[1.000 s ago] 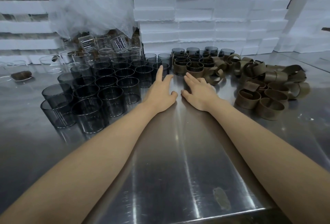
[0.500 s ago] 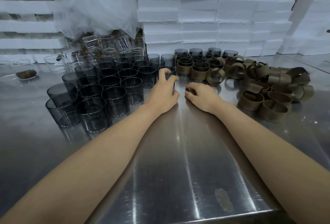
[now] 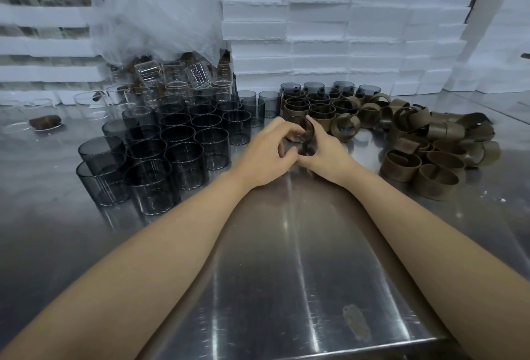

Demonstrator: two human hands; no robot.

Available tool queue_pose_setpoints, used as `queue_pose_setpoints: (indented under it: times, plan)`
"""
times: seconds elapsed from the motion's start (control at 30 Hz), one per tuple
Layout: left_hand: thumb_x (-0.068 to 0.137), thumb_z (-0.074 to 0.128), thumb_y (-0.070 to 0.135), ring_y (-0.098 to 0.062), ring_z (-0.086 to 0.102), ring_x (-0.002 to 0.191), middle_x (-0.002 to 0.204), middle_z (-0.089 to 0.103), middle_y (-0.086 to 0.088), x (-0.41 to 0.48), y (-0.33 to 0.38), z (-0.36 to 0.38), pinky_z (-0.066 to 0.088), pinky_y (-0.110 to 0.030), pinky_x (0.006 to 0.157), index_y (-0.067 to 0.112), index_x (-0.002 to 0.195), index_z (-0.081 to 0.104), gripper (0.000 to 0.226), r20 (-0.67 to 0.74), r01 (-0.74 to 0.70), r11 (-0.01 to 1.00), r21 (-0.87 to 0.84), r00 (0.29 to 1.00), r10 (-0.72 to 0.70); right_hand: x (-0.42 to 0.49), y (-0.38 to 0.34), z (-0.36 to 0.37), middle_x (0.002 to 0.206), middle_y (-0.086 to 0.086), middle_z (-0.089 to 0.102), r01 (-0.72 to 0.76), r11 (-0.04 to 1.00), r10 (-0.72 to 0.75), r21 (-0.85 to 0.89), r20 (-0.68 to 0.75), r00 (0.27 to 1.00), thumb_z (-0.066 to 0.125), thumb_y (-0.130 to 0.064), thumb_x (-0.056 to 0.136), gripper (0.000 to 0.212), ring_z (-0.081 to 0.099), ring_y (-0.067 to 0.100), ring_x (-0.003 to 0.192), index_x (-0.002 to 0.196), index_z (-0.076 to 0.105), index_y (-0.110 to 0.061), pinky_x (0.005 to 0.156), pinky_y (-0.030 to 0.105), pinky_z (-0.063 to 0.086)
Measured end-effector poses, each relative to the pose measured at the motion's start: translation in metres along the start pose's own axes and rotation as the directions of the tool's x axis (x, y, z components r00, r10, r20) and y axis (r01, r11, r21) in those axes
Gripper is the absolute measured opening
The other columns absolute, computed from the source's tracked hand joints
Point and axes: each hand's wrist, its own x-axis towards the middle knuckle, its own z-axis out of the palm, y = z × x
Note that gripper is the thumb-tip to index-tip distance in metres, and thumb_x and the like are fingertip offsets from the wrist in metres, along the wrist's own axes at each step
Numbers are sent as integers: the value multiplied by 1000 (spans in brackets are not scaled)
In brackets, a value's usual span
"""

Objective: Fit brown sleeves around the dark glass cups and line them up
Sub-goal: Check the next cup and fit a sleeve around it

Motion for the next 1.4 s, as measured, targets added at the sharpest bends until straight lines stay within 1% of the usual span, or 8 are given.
queue_pose_setpoints:
  times: [0.17,0.33,0.47,0.57,0.67,0.83,1.13,1.4]
  plan:
    - [86,59,2,-11,54,75,102,50,2,0,1,1,48,-28,80,3,111,62,25,-79,-109,994,25,991,110,-1,0,-2,102,-2,61,35,999,-34,11,-83,996,75,-29,80,52,59,11,89,122,51,-9,65,12,36]
    - [86,63,-2,-8,50,102,125,38,-5,7,2,6,42,-18,95,7,133,48,50,-310,-13,989,-150,950,-35,-5,-9,-5,101,-18,61,139,972,-73,192,-313,947,83,-29,73,60,59,-10,92,123,50,-18,76,3,43]
    - [99,49,6,-11,53,117,134,49,-2,11,-1,4,42,-31,106,12,140,49,42,-80,233,872,-431,952,-294,-4,-10,-4,112,-8,64,152,977,-97,151,-323,941,86,-28,71,69,61,6,105,127,48,-16,90,19,47]
    - [99,46,4,-23,56,122,133,59,-1,12,-4,2,46,-38,105,16,140,52,43,28,317,792,-522,934,-356,-3,-7,-5,114,-7,62,125,984,-83,126,-293,952,86,-24,70,71,59,7,104,129,47,-15,86,10,42]
    - [97,49,2,-20,59,118,128,62,-2,11,-1,1,50,-37,101,20,127,59,37,2,307,768,-562,929,-370,-2,-5,-5,108,-13,59,120,984,-79,132,-281,956,87,-19,69,71,57,2,98,128,47,-17,78,0,39]
    - [98,50,3,-7,59,103,116,63,6,13,2,2,53,-28,89,26,119,58,32,-64,251,798,-548,939,-339,-2,-4,-3,115,-8,58,142,984,-106,109,-284,953,86,-17,69,79,53,4,105,135,42,-12,82,-4,34]
    - [98,54,12,-7,59,96,110,64,5,13,2,-2,46,-15,69,27,109,62,21,-82,263,778,-571,924,-373,-3,-6,-4,97,-29,58,105,985,-63,138,-278,958,90,-22,63,73,56,-16,91,117,42,-34,80,4,43]
    - [92,58,31,-12,51,87,97,58,2,13,-3,-3,39,-20,64,27,91,56,4,-14,322,728,-605,910,-414,-7,-9,-5,111,-11,63,194,973,-162,128,-228,960,88,-12,65,73,57,-4,102,127,50,-17,87,6,43]
